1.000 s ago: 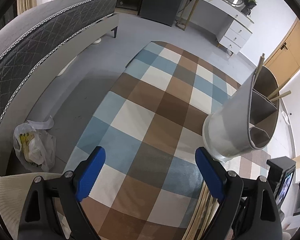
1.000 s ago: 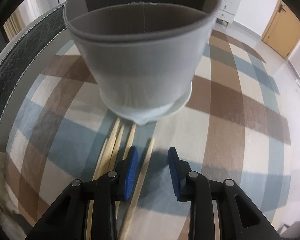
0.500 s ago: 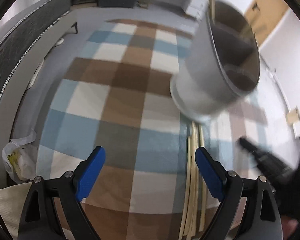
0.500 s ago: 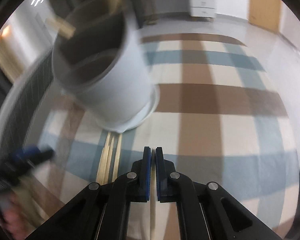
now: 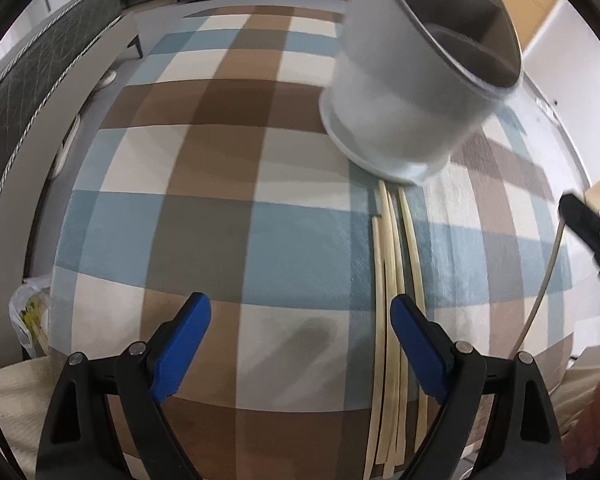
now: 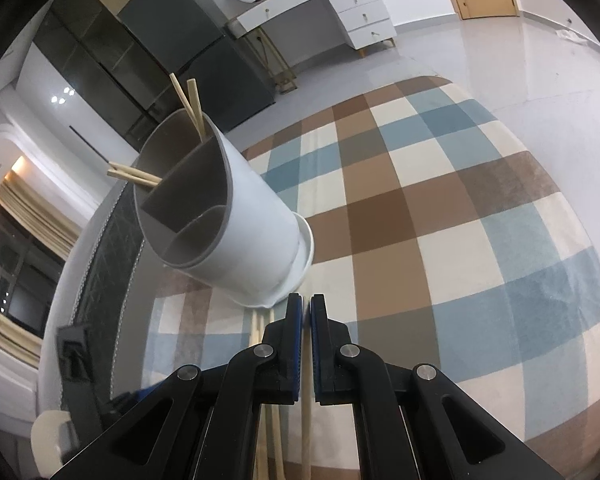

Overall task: Organize utensils
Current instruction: 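Close the left and right tools on one wooden chopstick each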

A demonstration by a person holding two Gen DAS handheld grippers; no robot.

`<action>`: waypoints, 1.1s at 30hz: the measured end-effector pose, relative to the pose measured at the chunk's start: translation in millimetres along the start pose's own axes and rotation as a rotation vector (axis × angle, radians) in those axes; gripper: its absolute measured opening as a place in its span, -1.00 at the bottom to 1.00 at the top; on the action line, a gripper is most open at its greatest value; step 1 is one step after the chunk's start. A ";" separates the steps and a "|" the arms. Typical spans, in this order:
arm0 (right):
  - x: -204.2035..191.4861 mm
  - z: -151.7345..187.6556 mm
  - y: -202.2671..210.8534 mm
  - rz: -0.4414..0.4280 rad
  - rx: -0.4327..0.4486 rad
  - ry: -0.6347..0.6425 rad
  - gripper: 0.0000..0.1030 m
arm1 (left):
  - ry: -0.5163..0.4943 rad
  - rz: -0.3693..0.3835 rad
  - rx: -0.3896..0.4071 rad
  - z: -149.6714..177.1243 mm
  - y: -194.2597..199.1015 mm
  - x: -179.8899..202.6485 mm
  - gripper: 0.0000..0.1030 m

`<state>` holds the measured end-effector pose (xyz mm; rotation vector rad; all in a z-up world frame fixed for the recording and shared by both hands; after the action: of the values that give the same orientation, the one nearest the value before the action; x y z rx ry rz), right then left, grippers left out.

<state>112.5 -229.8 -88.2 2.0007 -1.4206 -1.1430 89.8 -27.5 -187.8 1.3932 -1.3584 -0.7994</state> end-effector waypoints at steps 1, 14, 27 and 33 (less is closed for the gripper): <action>0.0 -0.3 0.2 -0.006 0.003 -0.004 -0.93 | -0.010 -0.010 -0.004 1.7 -2.2 1.5 0.71; 3.1 -0.9 -6.9 -0.002 0.000 -0.012 -0.93 | -0.038 -0.059 -0.024 3.2 -14.1 3.4 0.71; 5.8 -4.6 -8.5 0.011 0.009 -0.005 -0.93 | -0.069 -0.089 -0.006 -10.0 -18.5 16.6 0.69; 8.4 -6.8 -8.9 0.026 0.018 0.007 -0.93 | -0.140 -0.077 0.002 -13.8 -20.4 37.6 0.10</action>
<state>124.2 -234.8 -94.0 1.9907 -1.4545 -1.1146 114.9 -63.7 -196.3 1.4203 -1.4189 -0.9617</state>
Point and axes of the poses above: each gripper's, at about its wrist camera, not at the fingertips, and y roughly against the way its jaws point, x to its right, z to its underside, the point moved 7 cm from there along -y, roughly the way its jaws point, and after that the axes turned 9 degrees about y, right-handed, at the moved point
